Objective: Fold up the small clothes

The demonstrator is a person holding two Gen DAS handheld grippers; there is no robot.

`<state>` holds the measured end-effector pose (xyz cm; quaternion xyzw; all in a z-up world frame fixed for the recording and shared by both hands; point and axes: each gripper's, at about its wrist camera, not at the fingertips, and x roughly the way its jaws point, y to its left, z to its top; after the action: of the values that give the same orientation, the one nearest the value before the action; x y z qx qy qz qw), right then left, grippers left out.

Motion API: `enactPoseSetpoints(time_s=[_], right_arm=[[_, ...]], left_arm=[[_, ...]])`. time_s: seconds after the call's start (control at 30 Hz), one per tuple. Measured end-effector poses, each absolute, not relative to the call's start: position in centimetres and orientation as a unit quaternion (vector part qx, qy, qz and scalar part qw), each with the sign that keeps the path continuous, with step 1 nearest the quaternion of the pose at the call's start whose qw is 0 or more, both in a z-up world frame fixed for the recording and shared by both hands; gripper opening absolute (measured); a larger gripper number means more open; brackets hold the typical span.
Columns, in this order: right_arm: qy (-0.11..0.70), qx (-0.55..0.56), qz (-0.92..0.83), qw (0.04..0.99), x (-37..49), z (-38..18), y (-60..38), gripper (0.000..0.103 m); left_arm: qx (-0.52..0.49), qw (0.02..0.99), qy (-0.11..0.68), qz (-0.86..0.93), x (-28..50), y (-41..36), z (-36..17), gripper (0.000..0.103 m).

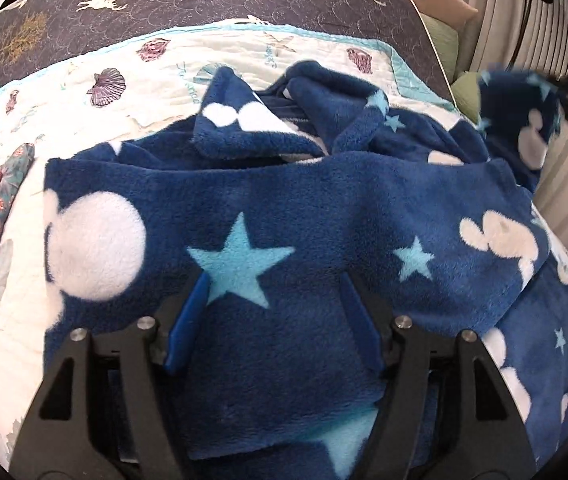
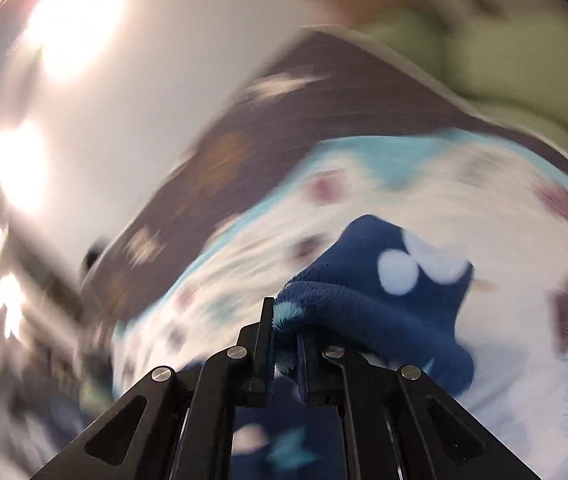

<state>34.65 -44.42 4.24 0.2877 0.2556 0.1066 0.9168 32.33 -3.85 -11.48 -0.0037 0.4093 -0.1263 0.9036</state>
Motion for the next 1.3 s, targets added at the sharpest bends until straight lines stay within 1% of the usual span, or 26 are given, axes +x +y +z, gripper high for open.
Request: enactPoseSetpoints(time_s=[0.07,0.1,0.13,0.17,0.23,0.3,0.37,0.43,0.5,0.53,0.57,0.67,0.7,0.73,0.77,0.83,0.93,1.0,1.07,1.17,1.3], right_arm=[[0.268,0.188,0.165,0.93,32.5,5.7,-36.2,0.011],[0.278,0.142,0.181,0.932,31.4,5.4,-32.4,0.013],[0.294,0.103,0.197,0.93,30.2,4.5,-28.9,0.018],[0.32,0.069,0.215,0.92,29.3,3.0,-25.4,0.026],[0.371,0.035,0.253,0.893,28.0,-0.3,-20.8,0.032],[0.422,0.011,0.275,0.864,26.7,-3.4,-18.0,0.033],[0.445,-0.003,0.273,0.853,25.5,-5.1,-17.0,0.034],[0.439,-0.011,0.266,0.858,24.5,-5.2,-17.5,0.037],[0.429,0.004,0.259,0.865,23.9,-4.3,-19.0,0.045],[0.421,0.016,0.251,0.871,23.9,-3.7,-20.0,0.051],[0.413,0.031,0.238,0.879,24.0,-3.2,-21.2,0.054],[0.402,0.058,0.195,0.893,24.8,-2.5,-24.4,0.055],[0.398,0.06,0.183,0.897,24.6,-2.3,-25.1,0.055],[0.395,0.059,0.167,0.901,24.5,-2.2,-25.9,0.055],[0.392,0.055,0.144,0.907,24.4,-2.0,-26.7,0.055],[0.393,0.055,0.104,0.912,24.4,-2.1,-28.2,0.055],[0.405,0.085,0.069,0.908,24.9,-3.0,-31.0,0.055],[0.415,0.09,0.029,0.905,25.7,-3.7,-32.0,0.055],[0.42,0.097,0.003,0.903,26.1,-3.9,-32.6,0.055],[0.425,0.116,0.019,0.898,26.2,-4.3,-32.7,0.055],[0.43,0.103,0.02,0.897,26.3,-4.7,-31.8,0.055]], left_arm=[[-0.027,0.907,0.403,-0.123,31.7,-2.9,-10.6,0.068],[-0.051,0.907,0.398,-0.126,31.2,-2.1,-10.0,0.068],[-0.076,0.906,0.393,-0.135,30.8,-1.1,-9.5,0.069],[-0.092,0.905,0.39,-0.141,30.5,-0.5,-9.1,0.072],[-0.124,0.903,0.384,-0.147,29.6,1.1,-8.4,0.076],[-0.146,0.897,0.388,-0.156,28.7,2.3,-8.2,0.076],[-0.163,0.888,0.395,-0.171,28.3,2.7,-8.3,0.076],[-0.172,0.883,0.398,-0.181,28.2,2.4,-8.5,0.076],[-0.178,0.876,0.405,-0.192,28.8,1.5,-8.4,0.076],[-0.179,0.871,0.411,-0.201,29.3,1.0,-8.5,0.077],[-0.179,0.859,0.425,-0.22,30.1,-0.1,-8.8,0.077],[-0.164,0.84,0.469,-0.216,32.8,-2.8,-10.2,0.076],[-0.157,0.84,0.474,-0.211,33.2,-3.4,-10.6,0.072],[-0.151,0.843,0.474,-0.206,33.6,-4.0,-10.8,0.05],[-0.146,0.844,0.472,-0.206,33.9,-4.4,-10.8,0.01],[-0.169,0.835,0.474,-0.223,34.0,-4.5,-9.4,0.011],[-0.184,0.869,0.382,-0.257,31.4,-3.0,-2.6,0.011],[-0.17,0.891,0.336,-0.254,29.5,-1.6,0.9,0.011],[-0.146,0.911,0.31,-0.228,27.8,0.3,2.7,0.011],[-0.124,0.92,0.318,-0.194,27.5,2.6,1.8,0.011],[-0.133,0.901,0.381,-0.161,28.7,4.5,-3.2,0.011]])
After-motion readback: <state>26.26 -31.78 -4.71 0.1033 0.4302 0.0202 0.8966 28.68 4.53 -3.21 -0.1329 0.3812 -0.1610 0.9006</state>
